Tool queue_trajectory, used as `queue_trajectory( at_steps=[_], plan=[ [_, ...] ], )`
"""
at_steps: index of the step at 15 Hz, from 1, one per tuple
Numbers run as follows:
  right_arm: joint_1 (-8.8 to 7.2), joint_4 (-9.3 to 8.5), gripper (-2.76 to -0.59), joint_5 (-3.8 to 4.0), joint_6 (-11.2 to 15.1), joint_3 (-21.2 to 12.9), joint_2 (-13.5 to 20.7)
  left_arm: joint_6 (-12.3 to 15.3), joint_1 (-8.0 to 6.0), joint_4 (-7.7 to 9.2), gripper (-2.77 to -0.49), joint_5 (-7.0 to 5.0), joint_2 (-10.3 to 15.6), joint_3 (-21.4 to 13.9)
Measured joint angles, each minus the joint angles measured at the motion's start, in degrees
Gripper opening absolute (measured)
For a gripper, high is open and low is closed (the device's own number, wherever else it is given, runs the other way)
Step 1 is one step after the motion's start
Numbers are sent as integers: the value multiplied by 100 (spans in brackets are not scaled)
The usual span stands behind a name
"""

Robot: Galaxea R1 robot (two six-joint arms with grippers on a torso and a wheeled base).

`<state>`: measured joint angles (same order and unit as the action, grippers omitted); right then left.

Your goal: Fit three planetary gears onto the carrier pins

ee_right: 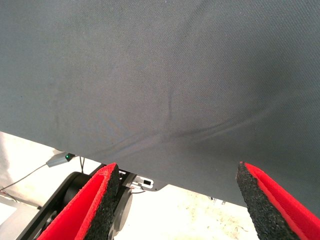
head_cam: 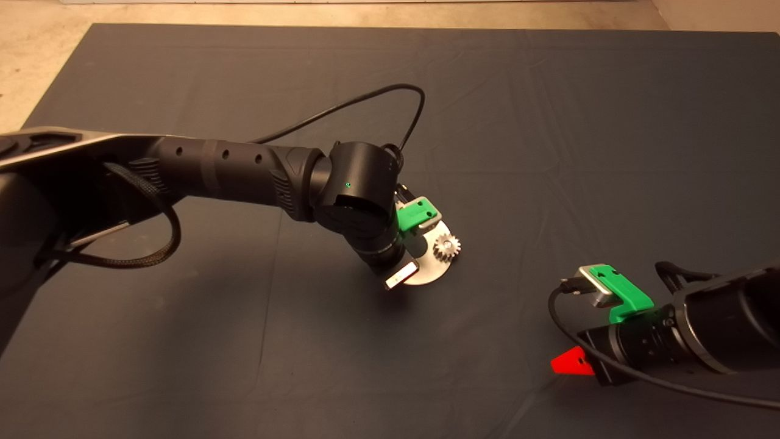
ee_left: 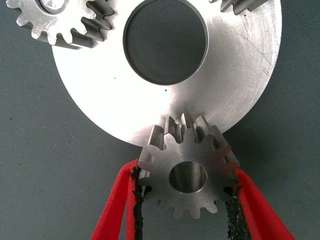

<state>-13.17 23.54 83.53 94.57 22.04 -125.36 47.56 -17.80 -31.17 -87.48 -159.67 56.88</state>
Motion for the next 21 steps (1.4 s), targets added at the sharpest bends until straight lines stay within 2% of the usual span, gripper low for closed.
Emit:
queue_trajectory(
  at_steps=[9, 21],
  plan=[
    [0, 0, -162, -1, 2, 0, 0, 67, 2, -17, -243, 0, 0, 11],
    [0, 0, -162, -1, 2, 0, 0, 127, 2, -124, -243, 0, 0, 11]
  ],
)
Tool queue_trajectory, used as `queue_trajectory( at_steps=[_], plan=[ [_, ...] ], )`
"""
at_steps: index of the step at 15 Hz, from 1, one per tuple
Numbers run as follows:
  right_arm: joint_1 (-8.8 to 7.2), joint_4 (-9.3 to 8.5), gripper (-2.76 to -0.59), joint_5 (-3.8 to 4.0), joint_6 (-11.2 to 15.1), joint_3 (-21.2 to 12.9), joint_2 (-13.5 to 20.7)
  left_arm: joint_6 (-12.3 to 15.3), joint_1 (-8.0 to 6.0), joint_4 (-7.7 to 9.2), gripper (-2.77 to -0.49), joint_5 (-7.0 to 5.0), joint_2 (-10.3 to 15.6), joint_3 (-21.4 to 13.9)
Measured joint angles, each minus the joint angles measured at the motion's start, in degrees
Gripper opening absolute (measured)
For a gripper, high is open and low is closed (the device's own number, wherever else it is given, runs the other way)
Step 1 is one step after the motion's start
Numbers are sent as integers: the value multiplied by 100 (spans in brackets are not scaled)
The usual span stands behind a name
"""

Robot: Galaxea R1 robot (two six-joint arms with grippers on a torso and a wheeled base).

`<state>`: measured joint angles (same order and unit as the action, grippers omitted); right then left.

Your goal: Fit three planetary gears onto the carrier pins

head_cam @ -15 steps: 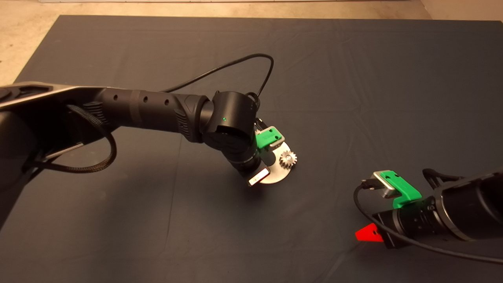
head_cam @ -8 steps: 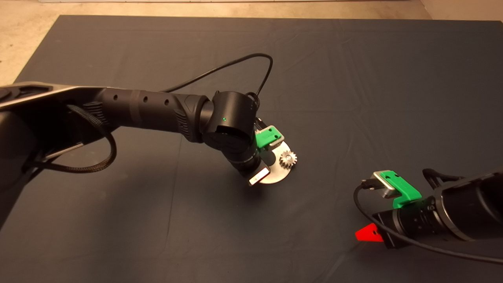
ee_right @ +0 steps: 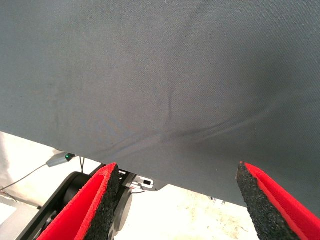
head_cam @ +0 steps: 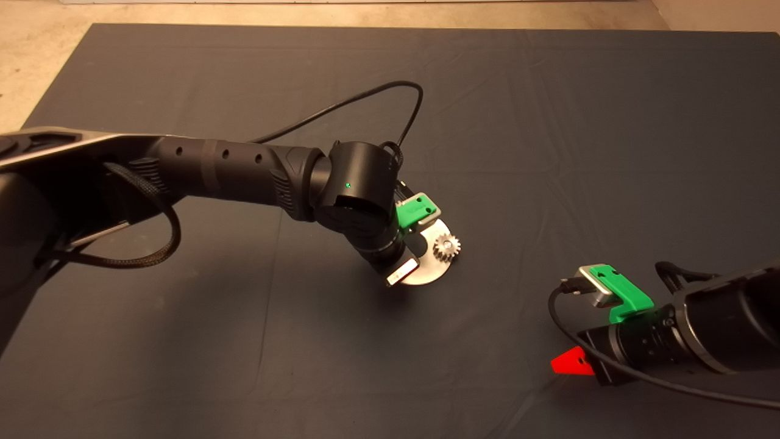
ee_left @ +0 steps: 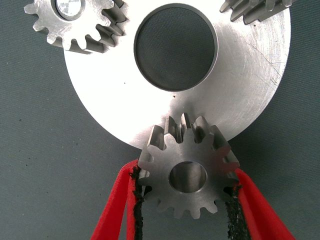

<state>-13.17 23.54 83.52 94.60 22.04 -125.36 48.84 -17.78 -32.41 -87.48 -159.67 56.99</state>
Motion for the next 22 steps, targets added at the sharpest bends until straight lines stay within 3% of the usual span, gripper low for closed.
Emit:
queue_trajectory(
  at_steps=[7, 22],
  plan=[
    [0, 0, -162, 0, 0, 0, 0, 89, 1, -165, -243, 0, 2, 0],
    [-2, 0, -162, -6, 0, 0, 13, 221, 14, -168, -243, 0, -4, -204]
  ],
)
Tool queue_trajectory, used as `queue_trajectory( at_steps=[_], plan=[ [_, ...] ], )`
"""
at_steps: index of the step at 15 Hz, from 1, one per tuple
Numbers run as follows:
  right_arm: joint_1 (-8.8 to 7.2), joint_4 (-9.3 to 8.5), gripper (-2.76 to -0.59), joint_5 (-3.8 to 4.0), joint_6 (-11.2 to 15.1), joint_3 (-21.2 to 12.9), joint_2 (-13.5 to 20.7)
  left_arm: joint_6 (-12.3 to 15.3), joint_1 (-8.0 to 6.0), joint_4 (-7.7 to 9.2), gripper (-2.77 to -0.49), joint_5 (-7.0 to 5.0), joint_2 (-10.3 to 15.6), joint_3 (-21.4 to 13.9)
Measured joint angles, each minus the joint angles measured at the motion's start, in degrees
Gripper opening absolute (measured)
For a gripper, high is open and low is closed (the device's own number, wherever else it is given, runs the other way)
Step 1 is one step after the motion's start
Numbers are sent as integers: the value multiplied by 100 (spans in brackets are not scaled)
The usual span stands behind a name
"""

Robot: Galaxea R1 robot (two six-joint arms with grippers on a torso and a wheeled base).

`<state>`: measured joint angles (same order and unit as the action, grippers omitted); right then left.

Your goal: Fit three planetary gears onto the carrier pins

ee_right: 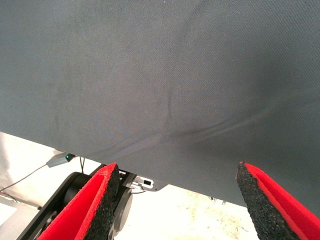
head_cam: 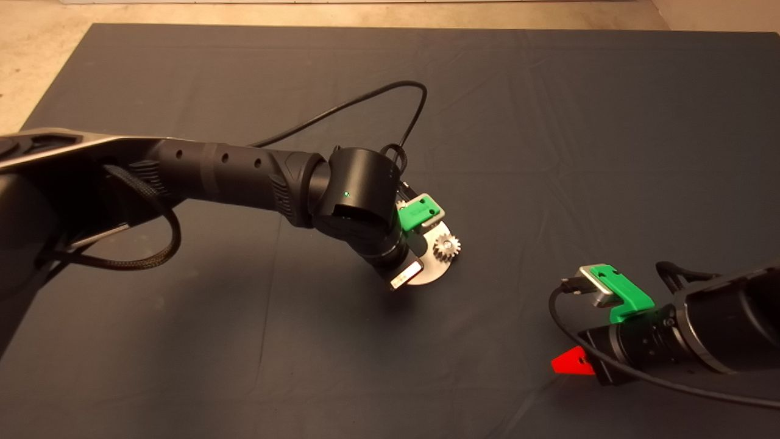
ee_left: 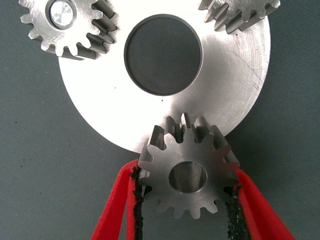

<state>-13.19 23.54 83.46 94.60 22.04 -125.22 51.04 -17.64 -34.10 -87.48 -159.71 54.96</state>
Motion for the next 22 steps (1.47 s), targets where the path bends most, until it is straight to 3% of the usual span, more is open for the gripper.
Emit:
queue_trajectory(
  at_steps=[9, 18, 22],
  plan=[
    [-1, 0, -162, -16, 0, 0, 0, 11, 6, -2, -243, 0, 6, -2],
    [-1, -9, -162, -30, 0, 0, 0, -79, 127, -46, -243, -2, 34, 2],
    [-1, -9, -162, -35, 0, -2, 0, -105, 138, -156, -243, -4, 37, 6]
  ],
)
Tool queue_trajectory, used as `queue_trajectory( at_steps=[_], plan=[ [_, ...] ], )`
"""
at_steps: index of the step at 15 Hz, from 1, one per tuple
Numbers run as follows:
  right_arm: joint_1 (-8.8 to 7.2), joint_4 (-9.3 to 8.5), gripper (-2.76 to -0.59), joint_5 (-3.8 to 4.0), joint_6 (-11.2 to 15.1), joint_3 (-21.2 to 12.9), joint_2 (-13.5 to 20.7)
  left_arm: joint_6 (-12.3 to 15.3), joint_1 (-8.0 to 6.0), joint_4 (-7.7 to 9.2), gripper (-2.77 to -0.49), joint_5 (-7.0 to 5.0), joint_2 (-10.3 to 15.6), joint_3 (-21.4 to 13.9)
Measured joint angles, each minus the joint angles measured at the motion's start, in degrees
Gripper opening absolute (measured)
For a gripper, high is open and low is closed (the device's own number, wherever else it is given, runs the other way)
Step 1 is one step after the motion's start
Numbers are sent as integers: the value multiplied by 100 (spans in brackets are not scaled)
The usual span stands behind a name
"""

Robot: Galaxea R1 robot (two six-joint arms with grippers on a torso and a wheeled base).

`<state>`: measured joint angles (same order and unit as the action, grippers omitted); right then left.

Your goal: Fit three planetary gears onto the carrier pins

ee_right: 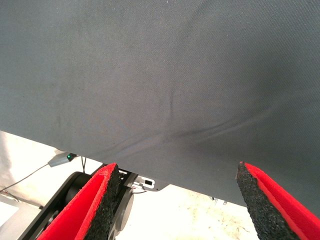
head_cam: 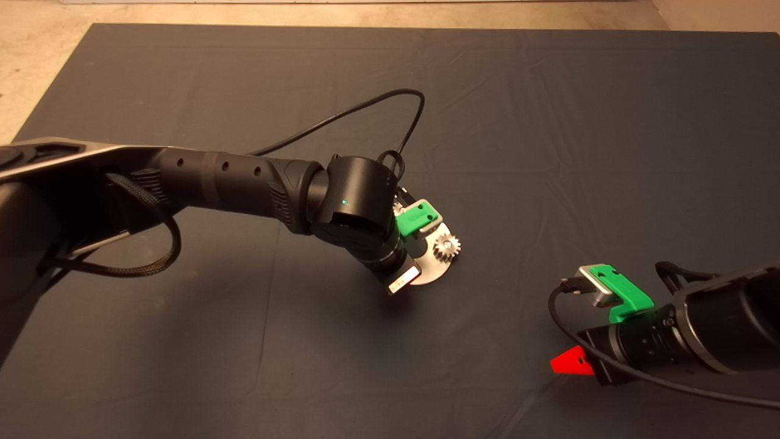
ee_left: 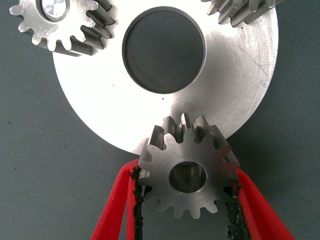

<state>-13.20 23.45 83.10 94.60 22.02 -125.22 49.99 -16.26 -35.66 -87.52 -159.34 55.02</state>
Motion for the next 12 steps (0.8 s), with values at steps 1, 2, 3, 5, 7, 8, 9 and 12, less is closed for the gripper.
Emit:
queue_trajectory(
  at_steps=[1, 2, 3, 5, 7, 8, 9, 12],
  plan=[
    [0, 0, -162, 0, 0, 1, 0, -11, 31, -47, -243, -11, 0, 2],
    [0, 0, -162, 0, 0, 1, 0, -18, 49, -78, -243, -27, 2, 13],
    [0, 0, -162, -2, 2, 0, 0, -51, 55, -87, -243, -18, 0, 29],
    [0, 0, -162, 0, 0, 0, 2, -121, 82, -86, -243, -4, 0, 72],
    [0, 0, -162, -2, 0, 0, 0, -143, 88, -80, -243, 28, 0, 113],
    [0, 0, -162, -2, 0, 0, 0, -167, 87, -80, -243, 26, -2, 116],
    [0, 0, -162, -2, 0, 0, 0, -190, 88, -78, -243, 28, -2, 127],
    [0, -2, -162, -2, 0, 0, 0, -235, 88, -78, -243, 28, -2, 127]
  ],
)
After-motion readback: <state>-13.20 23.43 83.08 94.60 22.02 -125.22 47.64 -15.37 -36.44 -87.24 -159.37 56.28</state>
